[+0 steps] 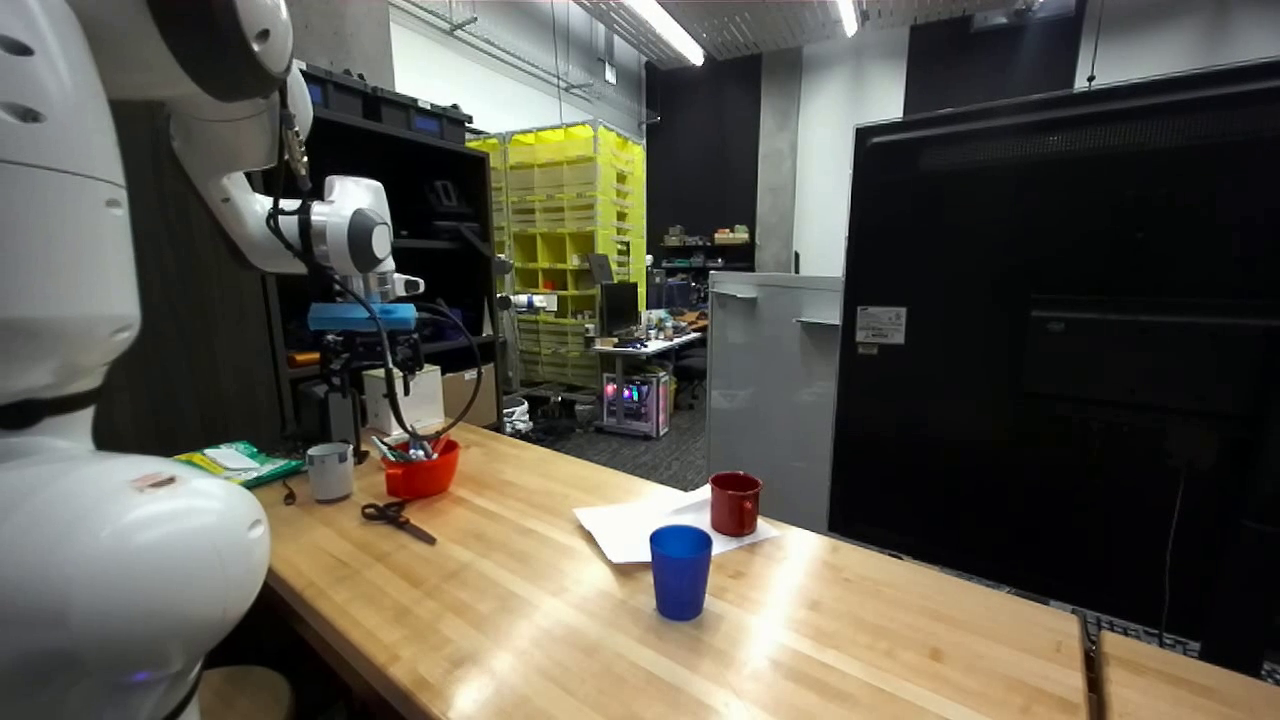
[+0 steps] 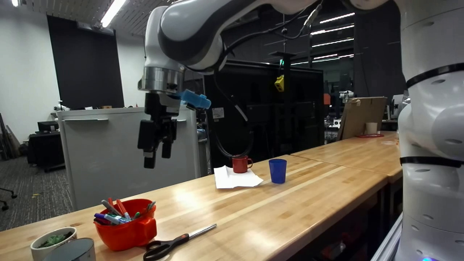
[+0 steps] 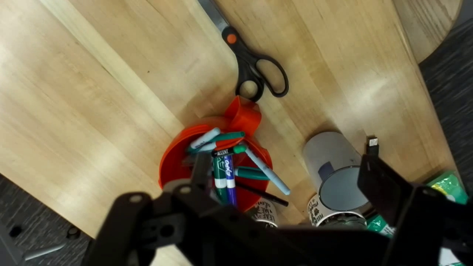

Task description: Remove one marker from the red cup

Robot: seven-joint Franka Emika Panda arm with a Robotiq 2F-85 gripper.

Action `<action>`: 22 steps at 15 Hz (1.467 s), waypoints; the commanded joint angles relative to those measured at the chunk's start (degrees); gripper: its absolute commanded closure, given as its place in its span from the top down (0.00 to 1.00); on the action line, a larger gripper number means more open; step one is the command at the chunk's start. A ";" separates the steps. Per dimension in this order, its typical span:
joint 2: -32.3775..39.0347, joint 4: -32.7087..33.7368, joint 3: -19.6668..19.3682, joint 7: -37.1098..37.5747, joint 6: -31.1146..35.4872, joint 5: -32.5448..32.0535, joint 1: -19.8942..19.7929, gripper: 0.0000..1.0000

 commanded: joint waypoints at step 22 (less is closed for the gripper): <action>16.51 14.67 -0.96 -6.21 -1.89 -9.69 0.85 1.00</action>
